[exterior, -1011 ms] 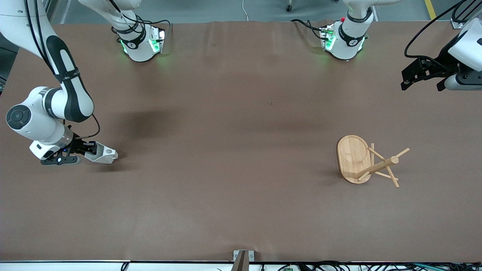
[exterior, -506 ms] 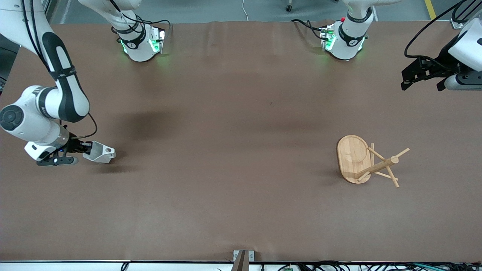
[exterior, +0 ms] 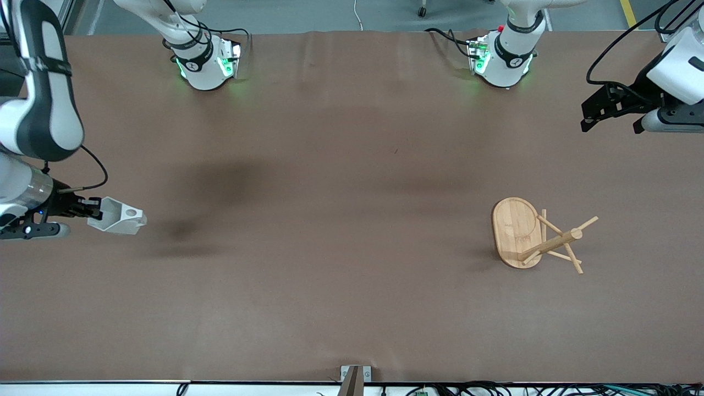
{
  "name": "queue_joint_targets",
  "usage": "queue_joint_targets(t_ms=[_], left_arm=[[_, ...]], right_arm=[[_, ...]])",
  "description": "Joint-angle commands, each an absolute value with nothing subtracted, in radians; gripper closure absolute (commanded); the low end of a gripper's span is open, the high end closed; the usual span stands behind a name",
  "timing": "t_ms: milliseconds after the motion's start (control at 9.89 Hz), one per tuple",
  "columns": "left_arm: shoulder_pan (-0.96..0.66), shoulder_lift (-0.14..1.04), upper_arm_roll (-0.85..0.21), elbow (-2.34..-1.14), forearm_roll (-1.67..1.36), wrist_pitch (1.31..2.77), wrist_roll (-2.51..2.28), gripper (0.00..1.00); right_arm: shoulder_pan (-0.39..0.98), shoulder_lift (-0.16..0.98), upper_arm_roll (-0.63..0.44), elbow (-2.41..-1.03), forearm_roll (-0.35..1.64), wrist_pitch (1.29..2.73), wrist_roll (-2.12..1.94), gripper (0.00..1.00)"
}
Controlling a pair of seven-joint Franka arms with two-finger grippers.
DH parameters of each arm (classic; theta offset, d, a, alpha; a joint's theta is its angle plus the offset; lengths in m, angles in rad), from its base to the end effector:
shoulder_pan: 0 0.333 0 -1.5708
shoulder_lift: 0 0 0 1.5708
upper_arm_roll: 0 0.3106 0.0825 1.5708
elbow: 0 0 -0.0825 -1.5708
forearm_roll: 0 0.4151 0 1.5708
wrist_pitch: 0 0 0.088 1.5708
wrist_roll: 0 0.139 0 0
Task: Hang cup on rack
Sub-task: 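Lift the cup with the right gripper while the left gripper approaches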
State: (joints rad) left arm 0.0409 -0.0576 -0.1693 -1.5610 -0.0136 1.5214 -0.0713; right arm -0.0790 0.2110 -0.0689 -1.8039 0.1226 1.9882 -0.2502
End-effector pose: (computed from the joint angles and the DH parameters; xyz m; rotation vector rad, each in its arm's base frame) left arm 0.5586 -0.0767 0.6202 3.1346 -0.0905 0.0262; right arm 0.6354 -0.0818 0.3750 -3.0404 -0.0797 0.0094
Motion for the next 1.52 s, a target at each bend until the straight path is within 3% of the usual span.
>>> queue_joint_targets(t_ms=[0, 303, 607, 1011, 1416], left_arm=[[0.032, -0.040, -0.173, -1.575, 0.003, 1.525, -0.067, 0.00], [0.003, -0.038, -0.192, -1.583, -0.008, 1.522, -0.060, 0.00], [-0.040, 0.015, -0.326, -1.577, 0.002, 1.526, -0.064, 0.00], [-0.043, 0.054, -0.523, -1.569, -0.008, 1.612, -0.028, 0.00], [-0.044, 0.115, -0.663, -1.568, 0.015, 1.720, 0.081, 0.00]], right_arm=[[-0.028, 0.180, -0.060, -1.773, 0.289, 1.922, -0.221, 1.00], [0.023, 0.140, 0.001, -1.773, 0.496, 1.921, -0.153, 1.00], [-0.021, 0.127, 0.173, -1.773, 0.772, 1.931, -0.108, 1.00], [-0.003, 0.150, 0.287, -1.781, 1.139, 1.979, -0.117, 1.00], [0.090, 0.210, 0.290, -1.779, 1.265, 1.979, -0.124, 1.00]])
